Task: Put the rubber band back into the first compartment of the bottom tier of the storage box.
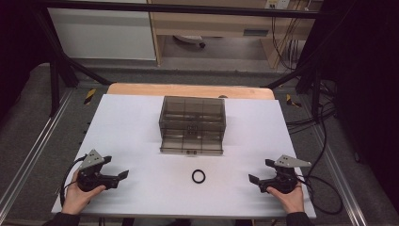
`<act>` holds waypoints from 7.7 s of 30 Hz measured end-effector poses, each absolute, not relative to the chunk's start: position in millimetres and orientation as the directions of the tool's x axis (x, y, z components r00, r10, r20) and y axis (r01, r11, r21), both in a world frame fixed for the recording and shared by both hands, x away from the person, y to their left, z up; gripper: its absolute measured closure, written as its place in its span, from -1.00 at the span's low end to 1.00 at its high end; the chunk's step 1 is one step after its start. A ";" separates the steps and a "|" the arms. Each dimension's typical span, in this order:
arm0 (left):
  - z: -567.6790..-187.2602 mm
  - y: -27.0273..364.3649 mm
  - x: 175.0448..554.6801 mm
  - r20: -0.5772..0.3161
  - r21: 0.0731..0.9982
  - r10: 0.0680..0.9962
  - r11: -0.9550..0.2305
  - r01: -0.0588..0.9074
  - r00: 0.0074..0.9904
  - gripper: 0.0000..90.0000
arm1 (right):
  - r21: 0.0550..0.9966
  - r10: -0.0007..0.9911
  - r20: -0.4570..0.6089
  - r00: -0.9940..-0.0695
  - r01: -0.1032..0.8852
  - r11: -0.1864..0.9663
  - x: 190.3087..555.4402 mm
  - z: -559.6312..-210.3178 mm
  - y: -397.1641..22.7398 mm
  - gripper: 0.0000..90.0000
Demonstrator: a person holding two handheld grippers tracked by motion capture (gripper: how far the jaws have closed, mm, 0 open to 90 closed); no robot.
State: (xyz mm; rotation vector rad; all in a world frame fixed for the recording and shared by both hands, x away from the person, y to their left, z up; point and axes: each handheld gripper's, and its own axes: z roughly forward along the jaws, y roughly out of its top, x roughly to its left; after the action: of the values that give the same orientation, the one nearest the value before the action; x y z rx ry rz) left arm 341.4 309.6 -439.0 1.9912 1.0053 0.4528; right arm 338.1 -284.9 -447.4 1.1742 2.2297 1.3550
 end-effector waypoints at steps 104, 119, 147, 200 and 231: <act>-420.7 161.6 358.6 -0.051 0.745 0.653 -0.479 0.465 0.755 -0.85 | 0.825 0.748 0.160 -0.644 0.504 0.257 338.5 -448.4 -282.2 -0.98; -422.7 126.5 365.4 -0.057 0.730 0.628 -0.504 0.461 0.776 -0.85 | 0.823 0.747 0.161 -0.645 0.506 0.259 338.6 -448.9 -281.8 -0.98; -442.0 84.9 366.5 -0.065 0.695 0.614 -0.538 0.477 0.786 -0.43 | 0.823 0.746 0.160 -0.646 0.504 0.261 338.7 -449.2 -281.4 -0.98; -447.4 78.0 363.9 -0.078 0.682 0.627 -0.534 0.500 0.775 0.92 | 0.819 0.746 0.161 -0.646 0.509 0.264 338.9 -449.1 -281.4 -0.98; -437.4 84.4 360.4 -0.096 0.695 0.604 -0.529 0.488 0.791 0.93 | 0.819 0.745 0.160 -0.647 0.508 0.265 339.0 -449.4 -281.2 -0.98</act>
State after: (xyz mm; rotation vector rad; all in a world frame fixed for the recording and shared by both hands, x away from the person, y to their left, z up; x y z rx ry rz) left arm 360.4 84.4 -437.4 2.2331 0.8037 0.2009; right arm 339.0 -281.2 -449.4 1.1600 2.2800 1.3252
